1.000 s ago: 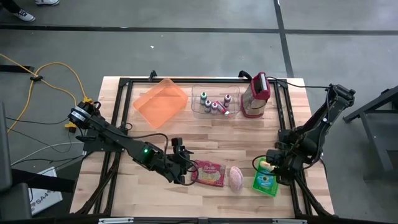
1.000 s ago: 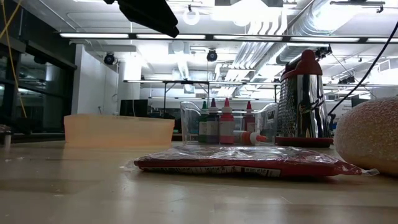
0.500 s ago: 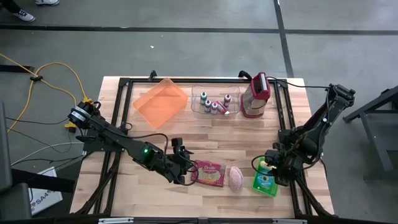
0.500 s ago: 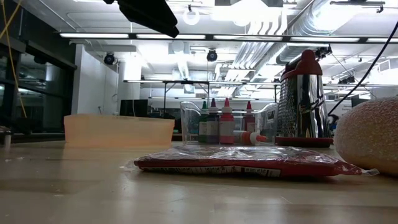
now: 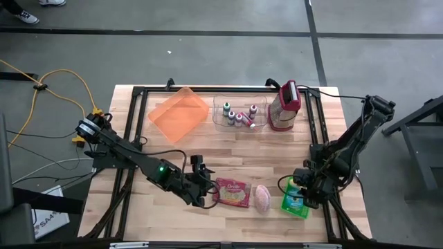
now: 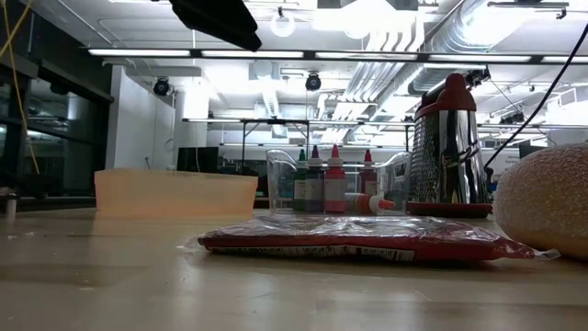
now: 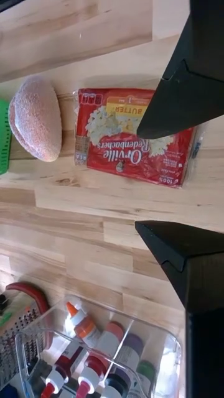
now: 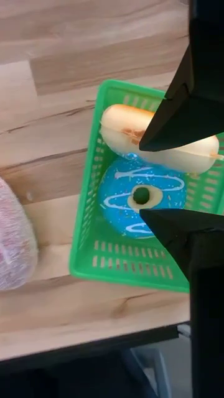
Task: Pick & Place Food Item
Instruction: Put the light blue donut into the green bin, then put the pink donut into the green bin
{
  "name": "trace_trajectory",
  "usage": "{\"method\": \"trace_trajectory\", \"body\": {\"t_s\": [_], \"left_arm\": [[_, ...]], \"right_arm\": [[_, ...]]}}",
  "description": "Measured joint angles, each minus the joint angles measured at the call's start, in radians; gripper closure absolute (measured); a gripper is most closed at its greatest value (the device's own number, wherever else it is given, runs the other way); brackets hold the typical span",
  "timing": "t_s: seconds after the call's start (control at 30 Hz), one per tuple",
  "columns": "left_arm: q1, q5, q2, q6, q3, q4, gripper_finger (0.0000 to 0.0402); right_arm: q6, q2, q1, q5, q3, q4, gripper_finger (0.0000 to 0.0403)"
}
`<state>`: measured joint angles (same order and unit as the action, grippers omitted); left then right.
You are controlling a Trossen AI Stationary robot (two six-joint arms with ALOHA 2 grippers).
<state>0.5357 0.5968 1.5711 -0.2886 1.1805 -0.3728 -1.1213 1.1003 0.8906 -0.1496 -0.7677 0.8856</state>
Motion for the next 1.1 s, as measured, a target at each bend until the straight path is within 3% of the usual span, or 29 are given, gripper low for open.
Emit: {"method": "trace_trajectory", "body": {"t_s": [0.37, 0.6, 0.9, 1.1], "left_arm": [[0.012, 0.000, 0.000, 0.000, 0.000, 0.000, 0.0183], [0.012, 0.001, 0.000, 0.000, 0.000, 0.000, 0.0183], [0.012, 0.004, 0.000, 0.000, 0.000, 0.000, 0.0183], [0.012, 0.003, 0.000, 0.000, 0.000, 0.000, 0.0183]], "right_arm": [[-0.024, 0.035, 0.000, 0.062, 0.000, -0.002, 0.0254], [0.055, 0.031, -0.003, 0.019, 0.000, -0.032, 0.0254], [0.048, -0.058, -0.003, 0.015, 0.000, -0.030, 0.0254], [0.065, -0.085, -0.003, -0.042, 0.000, -0.071, 0.0254]]}}
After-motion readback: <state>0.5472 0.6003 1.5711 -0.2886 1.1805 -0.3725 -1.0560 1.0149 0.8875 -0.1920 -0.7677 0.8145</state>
